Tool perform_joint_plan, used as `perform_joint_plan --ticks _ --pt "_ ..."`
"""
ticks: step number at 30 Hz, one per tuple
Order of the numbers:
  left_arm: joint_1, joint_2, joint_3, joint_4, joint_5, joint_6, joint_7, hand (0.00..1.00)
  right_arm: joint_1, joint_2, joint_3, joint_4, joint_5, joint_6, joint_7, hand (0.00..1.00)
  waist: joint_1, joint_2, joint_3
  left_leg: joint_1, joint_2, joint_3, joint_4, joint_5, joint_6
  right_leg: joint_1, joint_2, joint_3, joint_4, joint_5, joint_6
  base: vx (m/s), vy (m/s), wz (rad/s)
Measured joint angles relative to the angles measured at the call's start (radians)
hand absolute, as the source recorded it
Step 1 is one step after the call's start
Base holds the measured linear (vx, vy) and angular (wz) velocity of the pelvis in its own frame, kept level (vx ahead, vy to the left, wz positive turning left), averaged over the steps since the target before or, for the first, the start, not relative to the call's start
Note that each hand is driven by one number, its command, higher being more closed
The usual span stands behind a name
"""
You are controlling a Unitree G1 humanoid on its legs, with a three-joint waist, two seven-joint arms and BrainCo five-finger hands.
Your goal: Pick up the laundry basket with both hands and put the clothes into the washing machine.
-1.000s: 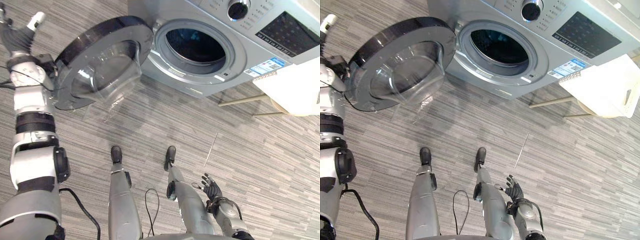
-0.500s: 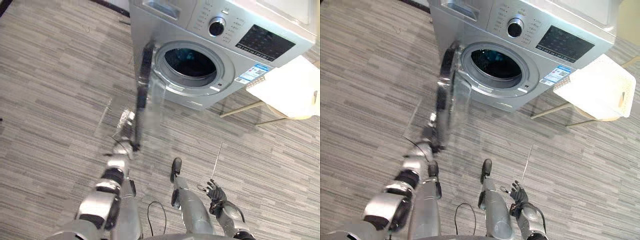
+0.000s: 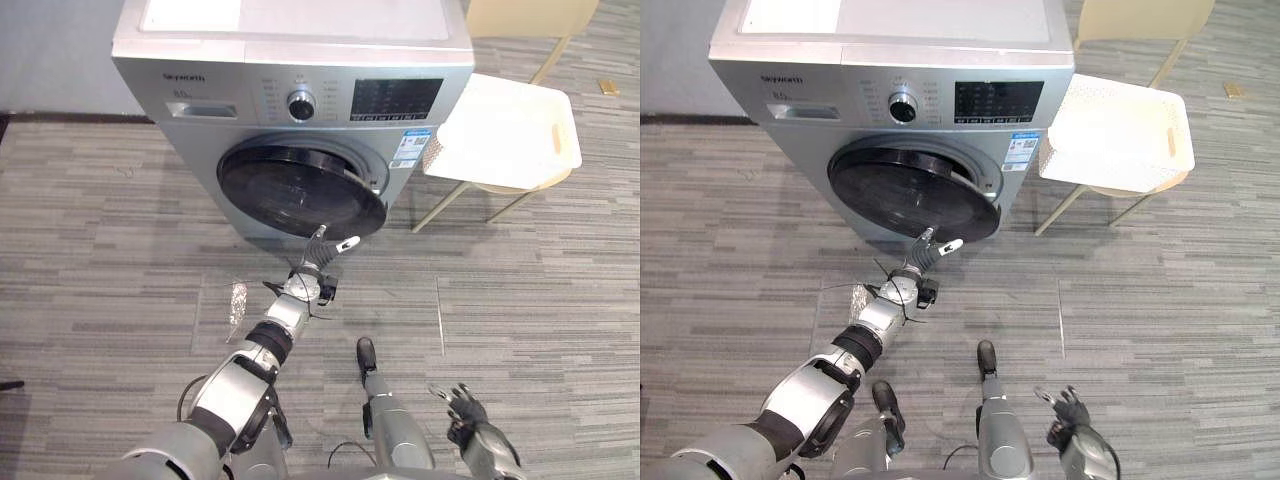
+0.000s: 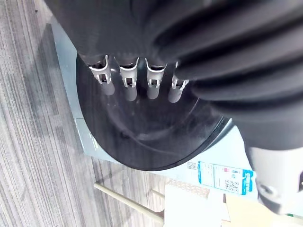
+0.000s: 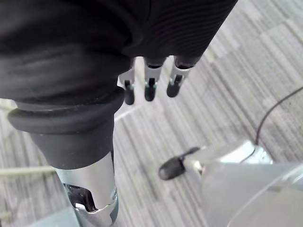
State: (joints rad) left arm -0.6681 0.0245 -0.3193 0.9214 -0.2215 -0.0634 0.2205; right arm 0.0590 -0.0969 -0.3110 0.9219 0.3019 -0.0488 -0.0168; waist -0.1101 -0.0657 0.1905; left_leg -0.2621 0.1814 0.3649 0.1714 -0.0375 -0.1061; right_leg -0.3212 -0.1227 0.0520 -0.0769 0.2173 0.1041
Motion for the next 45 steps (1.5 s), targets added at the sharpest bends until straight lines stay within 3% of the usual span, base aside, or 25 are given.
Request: perform_joint_plan --ticks 7,12,15,19,24,25,33,35,38,39,40,41,42,43,45 --pt "0.362 0.056 0.216 0.117 0.102 0.029 -0.049 0.0 0.07 0.021 -0.013 0.018 -0.038 0.026 0.021 0.0 -0.009 0.018 -0.051 0.068 -0.002 -0.036 -0.035 -0.002 -0.003 0.089 -0.001 -0.052 -0.019 -0.02 0.016 0.02 -0.007 0.14" --pt "0.606 0.124 0.428 0.149 0.175 0.045 -0.087 0.0 0.089 0.025 0.002 0.045 -0.081 0.036 0.041 0.0 0.049 0.024 -0.111 0.119 -0.028 -0.08 -0.077 0.004 -0.005 0.16 -0.023 -0.109 -0.016 -0.052 0.012 0.0 0.023 0.34" --pt "0.738 0.15 0.49 0.155 0.197 0.047 -0.09 0.0 0.095 0.021 0.055 0.045 -0.086 0.035 0.05 0.0 0.077 0.025 -0.165 0.162 -0.048 -0.094 -0.117 0.004 -0.004 0.194 -0.037 -0.127 -0.012 -0.081 0.016 0.03 0.033 0.16" --pt "0.824 0.133 0.532 0.191 0.244 0.047 -0.129 0.0 0.098 0.016 0.103 0.049 -0.108 0.036 0.073 0.0 0.097 0.027 -0.193 0.21 -0.075 -0.122 -0.159 0.008 0.001 0.236 -0.057 -0.152 -0.007 -0.108 0.021 0.05 0.036 0.21" --pt "0.871 0.093 0.606 0.221 0.176 0.055 -0.157 0.0 0.101 0.013 0.143 0.143 -0.118 0.048 0.099 0.0 0.108 0.019 -0.219 0.251 -0.09 -0.18 -0.173 0.016 0.011 0.301 -0.071 -0.216 0.011 -0.136 0.028 0.08 0.018 0.34" --pt "0.883 0.082 0.631 0.224 0.172 0.058 -0.157 0.0 0.098 0.009 0.145 0.157 -0.125 0.056 0.109 0.0 0.128 0.016 -0.225 0.269 -0.09 -0.174 -0.174 0.013 0.015 0.306 -0.072 -0.21 0.013 -0.142 0.028 0.06 0.001 -0.09" --pt "0.861 0.065 0.675 0.217 0.031 0.054 -0.165 0.0 0.076 0.003 0.17 0.2 -0.156 0.06 0.108 0.0 0.127 0.012 -0.228 0.271 -0.107 -0.218 -0.157 0.006 0.025 0.32 -0.093 -0.251 0.056 -0.179 0.034 0.01 -0.001 0.13" --pt "0.84 0.06 0.671 0.197 0.004 0.051 -0.162 0.0 0.094 0.003 0.171 0.204 -0.155 0.07 0.105 0.0 0.126 0.004 -0.223 0.216 -0.143 -0.297 -0.073 -0.034 0.052 0.319 -0.143 -0.326 0.134 -0.24 0.047 -0.03 0.078 1.18" --pt "0.808 0.056 0.636 0.163 -0.004 0.039 -0.161 0.0 0.098 0.001 0.141 0.205 -0.143 0.08 0.081 0.0 0.13 -0.001 -0.221 0.071 -0.234 -0.409 0.18 -0.129 0.118 0.333 -0.247 -0.462 0.254 -0.311 0.085 0.0 0.245 1.57" --pt "0.804 0.042 0.618 0.158 -0.014 0.036 -0.158 0.0 0.105 -0.023 0.131 0.209 -0.12 0.077 0.073 0.0 0.127 0.031 -0.203 0.056 -0.253 -0.43 0.274 -0.209 0.143 0.329 -0.278 -0.487 0.437 -0.33 0.046 0.09 0.287 1.17" --pt "0.805 0.042 0.622 0.161 -0.027 0.038 -0.157 0.0 0.102 -0.024 0.126 0.203 -0.103 0.072 0.067 0.0 0.126 0.026 -0.191 0.056 -0.263 -0.437 0.3 -0.225 0.147 0.293 -0.309 -0.456 0.553 -0.328 -0.005 0.09 0.39 1.13" --pt "0.821 0.051 0.614 0.167 -0.038 0.04 -0.155 0.0 0.091 -0.024 0.121 0.186 -0.068 0.063 0.061 0.0 0.129 0.033 -0.177 0.099 -0.275 -0.463 0.288 -0.238 0.169 0.177 -0.326 -0.335 0.793 -0.239 -0.196 0.06 0.304 0.55" --pt "0.829 0.058 0.615 0.166 -0.043 0.04 -0.154 0.0 0.087 -0.015 0.123 0.182 -0.063 0.059 0.062 0.0 0.128 0.032 -0.173 0.12 -0.275 -0.473 0.283 -0.241 0.174 0.138 -0.306 -0.274 0.874 -0.241 -0.187 0.11 0.295 0.55" --pt "0.838 0.07 0.617 0.163 -0.042 0.046 -0.154 0.0 0.078 0.0 0.124 0.179 -0.044 0.056 0.065 0.0 0.127 0.016 -0.16 0.151 -0.276 -0.495 0.275 -0.244 0.187 0.077 -0.246 -0.197 0.994 -0.291 -0.121 0.14 0.132 0.34" --pt "0.847 0.066 0.638 0.142 -0.035 0.049 -0.156 0.0 0.079 0.023 0.122 0.147 -0.016 0.056 0.063 0.0 0.132 -0.011 -0.144 0.183 -0.285 -0.514 0.249 -0.24 0.201 0.013 -0.183 -0.158 1.013 -0.336 -0.07 0.18 0.117 0.37"
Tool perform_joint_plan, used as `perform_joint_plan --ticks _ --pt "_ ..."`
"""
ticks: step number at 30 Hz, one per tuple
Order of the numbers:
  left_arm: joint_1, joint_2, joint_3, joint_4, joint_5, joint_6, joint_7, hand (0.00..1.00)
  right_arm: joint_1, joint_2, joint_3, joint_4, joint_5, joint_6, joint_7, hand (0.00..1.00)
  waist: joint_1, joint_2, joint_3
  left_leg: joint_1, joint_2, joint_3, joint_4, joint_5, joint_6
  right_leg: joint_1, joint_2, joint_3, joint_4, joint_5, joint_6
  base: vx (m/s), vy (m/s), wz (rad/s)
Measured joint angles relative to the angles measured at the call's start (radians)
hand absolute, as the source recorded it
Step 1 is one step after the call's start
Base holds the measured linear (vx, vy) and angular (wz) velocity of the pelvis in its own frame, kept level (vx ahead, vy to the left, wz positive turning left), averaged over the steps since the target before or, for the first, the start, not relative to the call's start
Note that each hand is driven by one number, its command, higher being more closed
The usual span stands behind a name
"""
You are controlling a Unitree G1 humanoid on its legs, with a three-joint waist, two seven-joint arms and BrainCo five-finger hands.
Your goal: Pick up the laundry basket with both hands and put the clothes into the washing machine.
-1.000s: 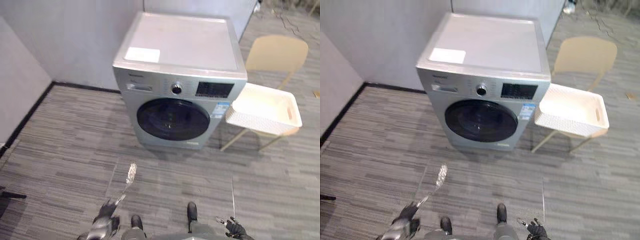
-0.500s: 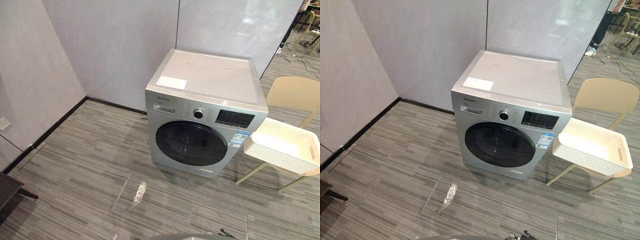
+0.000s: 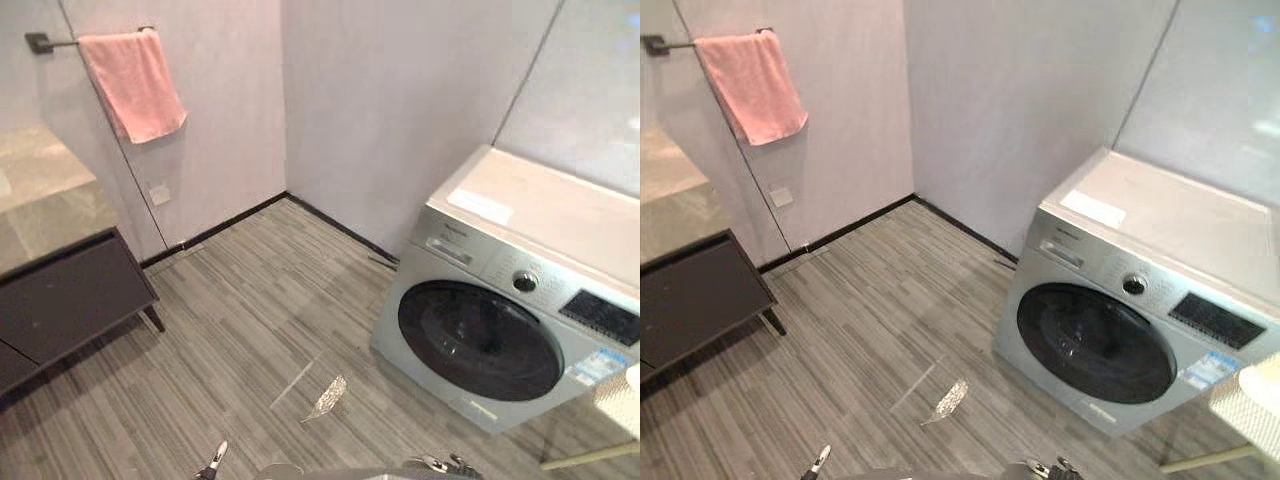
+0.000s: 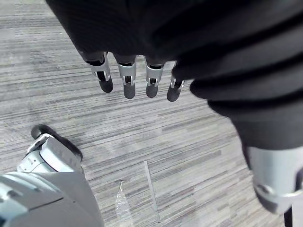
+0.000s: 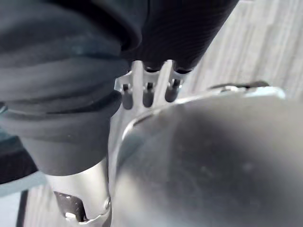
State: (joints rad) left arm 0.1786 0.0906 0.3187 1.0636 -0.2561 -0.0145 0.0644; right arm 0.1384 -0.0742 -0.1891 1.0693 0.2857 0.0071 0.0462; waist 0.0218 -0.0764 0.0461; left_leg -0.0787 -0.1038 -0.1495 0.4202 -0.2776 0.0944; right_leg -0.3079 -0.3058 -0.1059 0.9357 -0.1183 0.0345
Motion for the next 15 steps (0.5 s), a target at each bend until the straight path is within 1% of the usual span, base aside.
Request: perform_joint_plan --ticks 1,2,3,4,5,6,7,8,9,10,11,12,13,14,15 --pt "-0.003 0.0 0.012 -0.003 0.015 0.003 -0.001 0.0 0.008 0.014 -0.009 -0.033 0.038 -0.001 -0.002 0.0 -0.003 -0.005 0.003 0.009 -0.008 -0.017 -0.021 0.002 0.003 -0.041 0.039 -0.005 -0.071 -0.018 0.031 0.24 0.094 0.48" --pt "-0.004 -0.004 0.018 -0.003 0.034 0.003 -0.003 0.0 0.019 0.024 -0.026 -0.047 0.107 -0.005 -0.002 0.0 -0.008 -0.002 0.005 0.026 -0.016 -0.027 -0.049 0.001 0.003 -0.058 0.063 -0.01 -0.201 -0.03 0.048 0.23 0.053 0.52" --pt "-0.005 -0.007 0.02 -0.003 0.035 0.003 -0.003 0.0 0.023 0.031 -0.042 -0.05 0.135 -0.005 -0.003 0.0 -0.01 0.001 0.006 0.04 -0.02 -0.032 -0.064 0.001 0.003 -0.059 0.067 -0.011 -0.281 -0.029 0.049 0.3 0.03 0.59" --pt "-0.011 -0.019 0.034 -0.004 0.038 0.002 -0.005 0.0 0.027 0.039 -0.07 -0.055 0.164 -0.003 -0.003 0.0 -0.009 0.013 0.009 0.072 -0.021 -0.04 -0.087 0.0 0.003 -0.051 0.088 0.014 -0.429 -0.02 0.052 0.28 0.003 0.52" --pt "-0.015 -0.031 0.051 -0.005 0.047 0.001 -0.006 0.0 0.027 0.042 -0.074 -0.062 0.183 -0.003 -0.004 0.0 -0.008 0.021 0.011 0.092 -0.022 -0.053 -0.103 -0.002 0.001 -0.039 0.108 0.053 -0.539 -0.01 0.064 0.36 -0.021 0.6" --pt "-0.025 -0.039 0.082 -0.005 0.073 0.001 -0.007 0.0 0.027 0.059 -0.078 -0.076 0.194 -0.004 -0.004 0.0 -0.006 0.019 0.011 0.116 -0.029 -0.081 -0.113 -0.021 -0.001 -0.024 0.132 0.11 -0.642 0.003 0.08 0.39 -0.071 0.48" --pt "-0.031 -0.041 0.093 -0.006 0.076 0.001 -0.007 0.0 0.024 0.071 -0.08 -0.076 0.197 -0.005 -0.004 0.0 -0.004 0.013 0.01 0.131 -0.037 -0.099 -0.122 -0.026 0.003 -0.026 0.139 0.14 -0.665 0.005 0.079 0.52 -0.16 0.72" --pt "-0.046 -0.041 0.098 -0.006 0.08 0.002 -0.007 0.0 0.02 0.076 -0.084 -0.076 0.197 -0.004 -0.004 0.0 -0.002 0.005 0.007 0.16 -0.044 -0.146 -0.143 -0.036 0.009 -0.027 0.163 0.222 -0.672 0.018 0.068 0.5 -0.199 0.96" --pt "-0.06 -0.047 0.1 -0.006 0.095 0.002 -0.007 0.0 0.02 0.077 -0.079 -0.076 0.194 -0.002 -0.002 0.0 -0.013 0.009 -0.002 0.168 -0.039 -0.192 -0.146 -0.045 0.005 -0.023 0.185 0.262 -0.672 0.032 0.079 0.57 -0.281 1.51" --pt "-0.084 -0.061 0.11 -0.005 0.109 0.002 -0.005 0.0 0.022 0.076 -0.077 -0.074 0.188 -0.001 -0.002 0.0 -0.025 0.013 -0.02 0.168 -0.022 -0.245 -0.134 -0.058 -0.008 -0.019 0.206 0.265 -0.682 0.102 0.071 0.63 -0.325 1.62" --pt "-0.1 -0.077 0.111 -0.004 0.112 0.002 -0.004 0.0 0.016 0.064 -0.08 -0.071 0.181 -0.001 -0.002 0.0 -0.031 0.032 -0.033 0.17 0.015 -0.27 -0.126 -0.068 -0.024 0.001 0.224 0.233 -0.681 0.128 0.094 0.76 -0.377 1.31" --pt "-0.098 -0.1 0.104 -0.006 0.112 -0.005 -0.008 0.0 -0.015 0.041 -0.089 -0.042 0.174 0.0 -0.002 0.0 -0.008 0.067 -0.039 0.169 0.06 -0.264 -0.118 -0.051 -0.056 0.014 0.254 0.19 -0.651 0.126 0.059 0.63 -0.31 0.8" --pt "-0.101 -0.11 0.107 -0.007 0.112 -0.007 -0.009 0.0 -0.035 0.03 -0.09 -0.03 0.174 -0.002 -0.002 0.0 -0.012 0.075 -0.036 0.171 0.071 -0.268 -0.107 -0.032 -0.082 0.014 0.26 0.175 -0.615 0.116 0.044 0.58 -0.298 0.65" --pt "-0.121 -0.116 0.106 -0.005 0.11 -0.008 -0.008 0.0 -0.052 0.009 -0.094 -0.022 0.16 -0.002 -0.001 0.0 -0.022 0.078 -0.018 0.187 0.068 -0.282 -0.064 0.022 -0.09 -0.042 0.28 0.134 -0.445 0.065 0.009 0.43 -0.344 0.89" --pt "-0.105 -0.121 0.092 0.008 0.108 -0.012 -0.004 0.0 -0.052 0.011 -0.091 -0.02 0.132 -0.003 0.0 0.0 -0.033 0.109 -0.035 0.172 0.091 -0.299 0.04 0.024 -0.096 0.017 0.335 0.14 -0.602 0.038 -0.004 0.33 -0.313 1.0"
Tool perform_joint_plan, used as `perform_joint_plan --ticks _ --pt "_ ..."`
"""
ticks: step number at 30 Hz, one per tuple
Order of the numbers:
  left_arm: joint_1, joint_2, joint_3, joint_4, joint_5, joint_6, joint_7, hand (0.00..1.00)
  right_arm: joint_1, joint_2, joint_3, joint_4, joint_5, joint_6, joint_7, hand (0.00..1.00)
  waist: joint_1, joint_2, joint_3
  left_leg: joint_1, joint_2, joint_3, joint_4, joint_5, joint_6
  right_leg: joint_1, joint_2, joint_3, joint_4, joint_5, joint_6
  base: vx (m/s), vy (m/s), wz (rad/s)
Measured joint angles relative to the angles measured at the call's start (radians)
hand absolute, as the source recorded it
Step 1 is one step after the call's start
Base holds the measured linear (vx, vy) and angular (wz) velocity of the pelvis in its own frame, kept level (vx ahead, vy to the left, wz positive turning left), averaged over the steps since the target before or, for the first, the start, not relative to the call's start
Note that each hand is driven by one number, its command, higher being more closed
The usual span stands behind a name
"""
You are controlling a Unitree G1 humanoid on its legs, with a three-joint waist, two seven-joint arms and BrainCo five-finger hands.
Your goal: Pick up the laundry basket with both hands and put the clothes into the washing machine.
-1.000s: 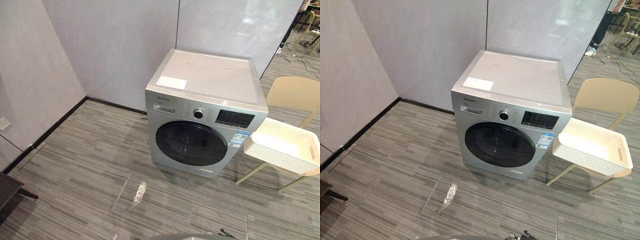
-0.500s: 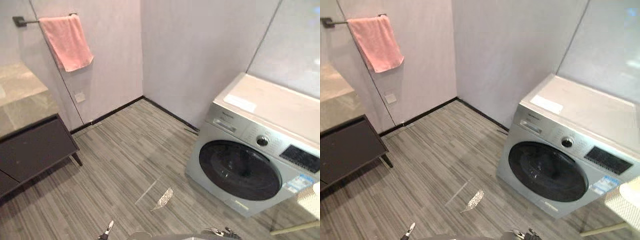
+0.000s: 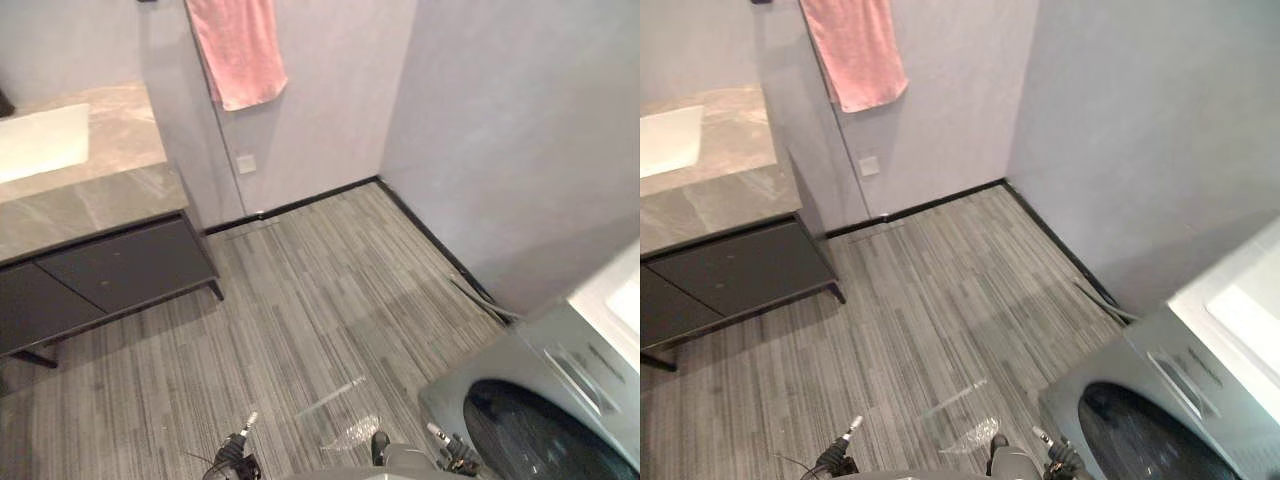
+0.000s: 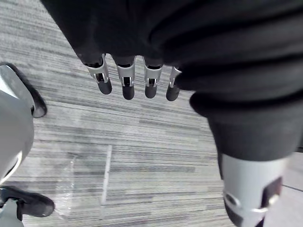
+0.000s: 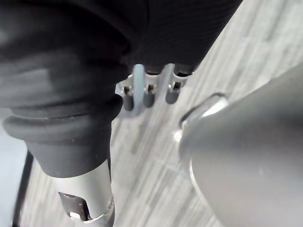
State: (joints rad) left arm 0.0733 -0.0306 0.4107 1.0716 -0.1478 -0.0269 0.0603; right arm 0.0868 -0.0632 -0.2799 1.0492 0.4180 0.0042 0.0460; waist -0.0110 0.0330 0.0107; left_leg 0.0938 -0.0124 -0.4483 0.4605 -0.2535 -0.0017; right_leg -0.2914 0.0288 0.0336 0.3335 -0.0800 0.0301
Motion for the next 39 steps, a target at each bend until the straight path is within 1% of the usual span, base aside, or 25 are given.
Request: perform_joint_plan --ticks 1,2,3,4,6,7,9,10,11,12,13,14,15,18,22,25,26,28,30,32,34,35,36,37,39 --pt "0.008 0.013 -0.006 -0.003 -0.001 -0.003 0.0 0.0 0.0 0.007 0.005 -0.001 -0.006 0.0 -0.001 0.0 -0.005 -0.024 -0.001 -0.021 -0.016 0.007 0.077 0.01 -0.02 0.044 -0.005 -0.007 -0.127 0.106 -0.022 0.2 -0.332 0.95" --pt "0.005 0.011 -0.011 0.002 -0.014 -0.003 0.004 0.0 -0.001 -0.001 0.004 0.018 -0.022 0.0 -0.001 0.0 -0.001 -0.01 0.006 -0.066 -0.014 0.042 0.235 0.046 -0.088 0.094 0.015 -0.056 -0.155 0.134 -0.047 0.18 -0.215 0.75" --pt "0.003 0.007 -0.016 -0.005 -0.019 -0.003 0.002 0.0 -0.008 -0.001 0.005 0.032 -0.028 -0.001 -0.002 0.0 0.001 -0.007 0.005 -0.117 0.013 0.086 0.33 0.095 -0.132 0.131 0.021 -0.074 -0.183 0.129 -0.055 0.3 -0.257 0.85" --pt "-0.007 0.014 -0.034 -0.002 -0.019 -0.006 0.003 0.0 -0.028 0.001 0.0 0.05 -0.031 0.0 -0.003 0.0 0.002 0.002 0.019 -0.161 0.065 0.187 0.417 0.079 -0.116 0.187 0.014 -0.122 -0.204 0.124 -0.063 0.26 -0.157 0.77" --pt "-0.007 0.025 -0.048 -0.003 -0.019 -0.008 0.004 0.0 -0.042 0.005 -0.007 0.07 -0.032 -0.001 -0.004 0.0 -0.001 -0.014 0.034 -0.19 0.13 0.345 0.425 0.055 -0.087 0.243 -0.008 -0.165 -0.214 0.118 -0.071 0.22 -0.185 0.81" --pt "-0.006 0.026 -0.051 -0.003 -0.017 -0.007 0.005 0.0 -0.04 0.004 -0.027 0.068 -0.03 -0.005 -0.007 0.0 0.0 -0.021 0.037 -0.2 0.145 0.447 0.38 0.037 -0.108 0.282 -0.03 -0.192 -0.229 0.118 -0.071 0.18 -0.143 0.81" --pt "-0.001 0.023 -0.085 0.0 -0.014 -0.008 0.006 0.0 -0.042 -0.001 -0.029 0.068 -0.027 -0.018 -0.016 0.0 0.006 -0.003 0.035 -0.201 0.125 0.522 0.213 0.036 -0.127 0.306 -0.046 -0.219 -0.243 0.106 -0.067 0.08 -0.032 0.48" --pt "0.01 0.026 -0.112 0.003 -0.004 -0.007 0.006 0.0 -0.05 -0.009 -0.015 0.064 -0.027 -0.021 -0.02 0.0 0.018 0.015 0.029 -0.194 0.118 0.556 0.027 0.091 -0.116 0.302 -0.038 -0.226 -0.25 0.075 -0.052 0.04 0.019 0.26" --pt "0.01 0.031 -0.123 0.024 0.004 -0.004 0.005 0.0 -0.06 -0.004 -0.013 0.072 -0.027 -0.019 -0.02 0.0 0.02 0.014 0.027 -0.161 0.124 0.592 -0.062 0.067 -0.079 0.298 -0.035 -0.228 -0.256 0.057 -0.048 0.03 0.03 0.51" --pt "0.01 0.035 -0.129 0.039 0.006 0.001 0.005 0.0 -0.057 -0.003 -0.013 0.071 -0.027 -0.019 -0.019 0.0 0.018 0.017 0.023 -0.12 0.114 0.591 -0.187 0.059 -0.03 0.285 -0.033 -0.252 -0.262 0.055 -0.044 0.01 0.037 0.57" --pt "0.011 0.038 -0.127 0.043 0.007 0.005 0.005 0.0 -0.057 -0.001 -0.015 0.072 -0.027 -0.019 -0.021 0.0 0.017 0.018 0.021 -0.098 0.108 0.582 -0.249 0.059 -0.027 0.284 -0.033 -0.263 -0.268 0.055 -0.044 -0.03 0.035 0.64" --pt "0.016 0.051 -0.117 0.041 0.008 0.007 0.007 0.0 -0.051 0.015 -0.016 0.076 -0.027 -0.018 -0.021 0.0 0.023 -0.019 0.02 -0.07 0.082 0.557 -0.348 0.118 -0.02 0.284 -0.05 -0.281 -0.277 0.058 -0.039 -0.04 0.013 0.57" --pt "0.024 0.068 -0.115 0.041 0.011 0.008 0.007 0.0 -0.044 0.023 -0.014 0.076 -0.027 -0.019 -0.021 0.0 0.02 -0.04 0.008 -0.047 0.07 0.534 -0.426 0.16 -0.021 0.284 -0.056 -0.299 -0.289 0.058 -0.038 -0.03 0.001 0.54" --pt "0.024 0.081 -0.115 0.052 0.012 0.008 0.007 0.0 -0.039 0.024 0.015 0.087 -0.028 -0.019 -0.02 0.0 0.022 -0.061 -0.006 -0.022 0.059 0.517 -0.495 0.202 -0.019 0.287 -0.062 -0.311 -0.295 0.064 -0.032 -0.01 0.014 0.25" --pt "0.02 0.085 -0.116 0.073 0.014 0.007 0.006 0.0 -0.038 0.016 0.049 0.112 -0.045 -0.019 -0.019 0.0 0.013 -0.053 -0.009 -0.009 0.044 0.519 -0.493 0.208 -0.018 0.289 -0.063 -0.291 -0.277 0.068 -0.031 0.0 0.017 -0.02" --pt "0.01 0.088 -0.136 0.077 0.013 0.007 0.007 0.0 -0.048 0.009 0.082 0.107 -0.076 -0.021 -0.017 0.0 -0.004 -0.058 0.013 -0.012 0.048 0.535 -0.485 0.206 -0.015 0.198 -0.076 -0.23 -0.103 0.049 -0.003 -0.09 0.046 -0.16" --pt "0.001 0.092 -0.149 0.077 0.013 0.007 0.007 0.0 -0.052 0.009 0.095 0.103 -0.077 -0.023 -0.016 0.0 -0.011 -0.066 0.033 -0.012 0.048 0.534 -0.482 0.203 -0.011 0.161 -0.086 -0.194 -0.017 0.033 0.022 -0.15 0.011 -0.01" --pt "-0.009 0.103 -0.183 0.076 0.013 0.007 0.008 0.0 -0.052 0.013 0.095 0.088 -0.076 -0.025 0.0 0.0 -0.022 -0.071 0.064 -0.01 0.043 0.527 -0.46 0.202 0.004 0.094 -0.099 -0.085 0.143 0.022 0.037 -0.14 -0.01 0.22" --pt "-0.008 0.1 -0.187 0.071 0.012 0.007 0.008 0.0 -0.036 0.012 0.102 0.06 -0.076 -0.024 0.002 0.0 -0.029 -0.075 0.062 -0.011 0.043 0.501 -0.446 0.204 0.01 0.058 -0.119 -0.022 0.302 -0.038 0.014 -0.08 -0.067 0.57" --pt "-0.001 0.092 -0.182 0.045 0.009 -0.002 0.008 0.0 -0.017 0.01 0.105 0.053 -0.079 -0.024 0.003 0.0 -0.019 -0.073 0.061 -0.011 0.043 0.463 -0.436 0.203 0.008 0.066 -0.191 0.023 0.396 -0.07 0.008 -0.07 -0.157 0.66" --pt "0.01 0.091 -0.179 0.025 0.002 -0.008 0.007 0.0 -0.019 0.01 0.108 0.056 -0.106 -0.017 0.004 0.0 -0.008 -0.075 0.057 -0.033 0.044 0.43 -0.417 0.194 -0.015 0.111 -0.228 0.085 0.329 -0.063 0.009 -0.08 -0.234 0.43" --pt "0.018 0.095 -0.179 0.025 0.002 -0.012 0.007 0.0 -0.019 0.016 0.107 0.07 -0.119 -0.015 0.008 0.0 -0.009 -0.088 0.042 -0.054 0.044 0.407 -0.42 0.202 -0.039 0.16 -0.236 0.132 0.206 -0.026 0.054 -0.06 -0.356 0.43" --pt "0.018 0.096 -0.18 0.027 0.003 -0.014 0.006 0.0 -0.019 0.017 0.098 0.084 -0.125 -0.008 0.011 0.0 -0.006 -0.104 0.024 -0.068 0.052 0.384 -0.436 0.216 -0.062 0.199 -0.238 0.122 0.1 -0.065 0.127 -0.03 -0.372 0.32" --pt "0.018 0.099 -0.18 0.028 0.003 -0.014 0.006 0.0 -0.02 0.014 0.092 0.092 -0.134 -0.003 0.015 0.0 -0.001 -0.097 0.014 -0.076 0.064 0.379 -0.451 0.226 -0.077 0.21 -0.235 0.103 0.048 -0.078 0.133 0.0 -0.354 -0.01" --pt "0.013 0.09 -0.18 0.045 0.003 -0.013 0.007 0.0 -0.055 -0.004 0.094 0.116 -0.146 0.004 0.018 0.0 0.0 -0.059 0.02 -0.105 0.122 0.371 -0.46 0.275 -0.135 0.251 -0.177 0.073 -0.091 -0.085 0.124 -0.03 -0.33 -0.17"
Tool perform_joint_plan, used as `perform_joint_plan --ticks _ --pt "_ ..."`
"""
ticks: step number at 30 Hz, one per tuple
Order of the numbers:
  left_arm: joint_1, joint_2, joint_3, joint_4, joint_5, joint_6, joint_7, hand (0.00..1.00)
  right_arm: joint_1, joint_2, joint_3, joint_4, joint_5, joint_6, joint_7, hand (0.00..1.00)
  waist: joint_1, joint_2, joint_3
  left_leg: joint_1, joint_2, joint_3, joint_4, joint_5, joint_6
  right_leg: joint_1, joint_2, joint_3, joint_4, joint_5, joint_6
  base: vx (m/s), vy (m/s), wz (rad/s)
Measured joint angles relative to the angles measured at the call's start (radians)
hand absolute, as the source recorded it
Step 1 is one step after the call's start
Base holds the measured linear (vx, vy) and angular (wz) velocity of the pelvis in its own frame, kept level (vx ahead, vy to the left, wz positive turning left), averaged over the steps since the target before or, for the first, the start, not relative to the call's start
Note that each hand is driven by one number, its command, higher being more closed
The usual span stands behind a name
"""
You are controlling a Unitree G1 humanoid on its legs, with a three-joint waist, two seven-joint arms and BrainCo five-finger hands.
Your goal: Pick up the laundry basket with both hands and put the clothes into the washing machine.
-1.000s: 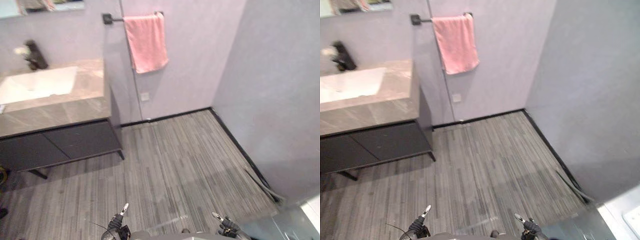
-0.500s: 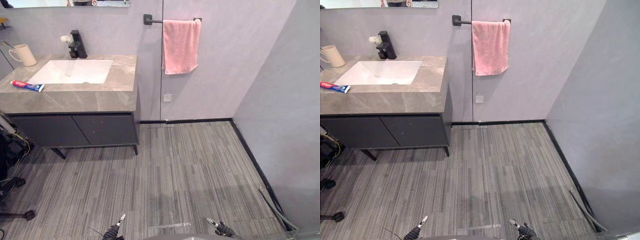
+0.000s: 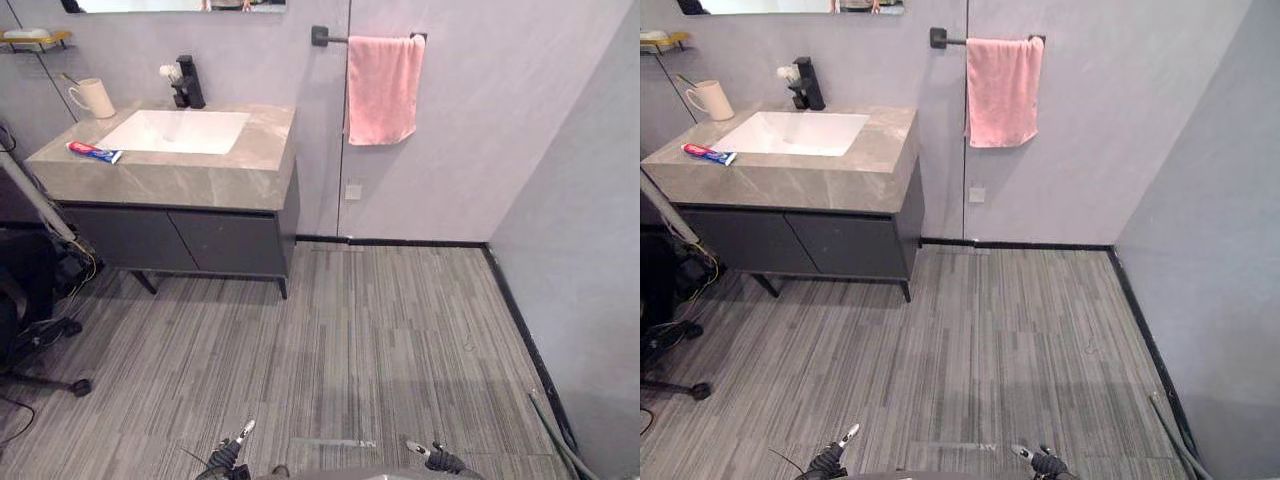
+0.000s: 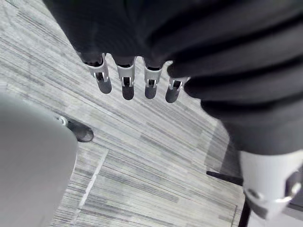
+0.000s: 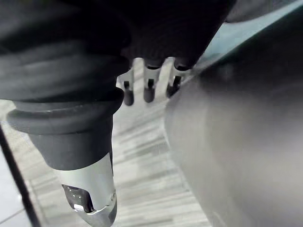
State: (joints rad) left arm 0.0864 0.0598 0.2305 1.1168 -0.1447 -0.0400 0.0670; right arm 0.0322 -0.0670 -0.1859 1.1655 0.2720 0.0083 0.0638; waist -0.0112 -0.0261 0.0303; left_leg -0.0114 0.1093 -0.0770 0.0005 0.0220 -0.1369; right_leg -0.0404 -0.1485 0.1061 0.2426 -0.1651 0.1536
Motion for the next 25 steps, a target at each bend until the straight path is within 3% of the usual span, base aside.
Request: perform_joint_plan --ticks 3,6,8,9,10,11,13,14,15,19,21,25 --pt "0.002 -0.007 0.0 0.02 0.0 0.0 0.0 0.0 0.008 -0.026 0.014 -0.002 -0.003 -0.006 0.0 0.0 -0.012 0.032 0.006 0.009 0.083 -0.039 0.039 0.004 -0.029 0.065 0.08 -0.053 -0.04 0.022 -0.038 -0.11 -0.239 0.24" --pt "0.002 -0.012 0.004 0.015 -0.003 -0.002 0.0 0.0 0.007 -0.041 0.038 -0.003 -0.005 -0.013 -0.004 0.0 -0.007 0.048 0.009 -0.021 0.13 -0.074 0.05 -0.002 -0.04 0.07 0.121 -0.099 -0.051 0.015 -0.076 -0.2 -0.137 0.44" --pt "0.001 -0.013 0.004 0.013 -0.023 -0.002 0.0 0.0 0.006 -0.039 0.04 -0.003 -0.004 -0.021 -0.002 0.0 -0.003 0.05 0.014 -0.039 0.132 -0.059 0.053 0.0 -0.03 0.066 0.117 -0.113 -0.053 0.014 -0.077 -0.17 -0.034 0.32" --pt "0.001 -0.014 0.005 0.012 -0.025 -0.003 -0.001 0.0 0.007 -0.039 0.04 -0.003 -0.004 -0.023 -0.002 0.0 -0.002 0.046 0.014 -0.043 0.125 -0.045 0.064 -0.007 -0.019 0.065 0.106 -0.115 -0.053 0.014 -0.077 -0.11 0.08 0.2" --pt "0.002 -0.016 0.016 0.002 -0.039 -0.007 -0.001 0.0 0.012 -0.04 0.039 -0.002 -0.006 -0.023 -0.003 0.0 0.004 0.038 0.017 -0.077 0.073 0.007 0.225 -0.044 0.003 0.07 0.066 -0.107 -0.053 0.014 -0.076 -0.05 0.145 0.02" --pt "0.013 -0.015 0.015 -0.007 -0.039 -0.007 -0.001 0.0 0.016 -0.046 0.037 -0.004 -0.004 -0.024 -0.003 0.0 0.001 0.045 0.017 -0.08 0.05 0.051 0.256 -0.093 0.02 0.072 0.06 -0.091 -0.054 0.015 -0.069 -0.05 0.143 -0.07" --pt "0.025 -0.015 0.019 -0.008 -0.041 -0.008 0.0 0.0 0.014 -0.051 0.037 -0.002 0.0 -0.026 -0.003 0.0 0.0 0.049 0.023 -0.06 0.024 0.082 0.213 -0.109 0.014 0.071 0.045 -0.039 -0.078 0.015 -0.058 -0.03 0.139 -0.3" --pt "0.03 -0.005 0.019 -0.007 -0.04 -0.008 0.0 0.0 0.016 -0.045 0.037 -0.001 0.0 -0.024 -0.001 0.0 0.002 0.036 0.012 -0.039 0.008 0.1 0.16 -0.104 0.019 0.071 0.028 -0.011 -0.11 0.015 -0.059 -0.02 0.14 -0.42" --pt "0.035 0.001 0.019 -0.007 -0.04 -0.008 -0.001 0.0 0.019 -0.04 0.036 -0.001 0.001 -0.023 -0.001 0.0 0.001 0.043 0.008 -0.033 0.001 0.109 0.128 -0.097 0.018 0.07 0.019 -0.001 -0.125 0.016 -0.059 -0.02 0.115 -0.33" --pt "0.047 0.025 -0.005 -0.006 -0.026 -0.006 -0.001 0.0 0.027 -0.015 -0.011 -0.001 0.005 -0.024 -0.003 0.0 -0.021 0.017 -0.006 0.046 -0.043 0.104 -0.105 -0.005 0.028 0.069 -0.007 -0.002 -0.19 0.024 -0.069 0.05 0.061 0.09" --pt "0.037 0.034 -0.043 -0.007 -0.017 -0.008 -0.001 0.0 0.036 -0.019 -0.013 0.0 0.005 -0.024 -0.003 0.0 -0.023 0.01 -0.008 0.047 -0.047 0.098 -0.104 0.03 0.034 0.08 -0.015 -0.02 -0.189 0.043 -0.046 0.05 0.003 0.22" --pt "0.039 0.044 -0.076 -0.007 -0.001 -0.01 -0.002 0.0 0.035 -0.019 -0.014 0.024 -0.008 -0.022 -0.003 0.0 -0.024 0.01 -0.018 0.055 -0.046 0.082 -0.104 0.031 0.034 0.092 -0.013 -0.03 -0.188 0.052 -0.033 0.08 -0.031 0.06"
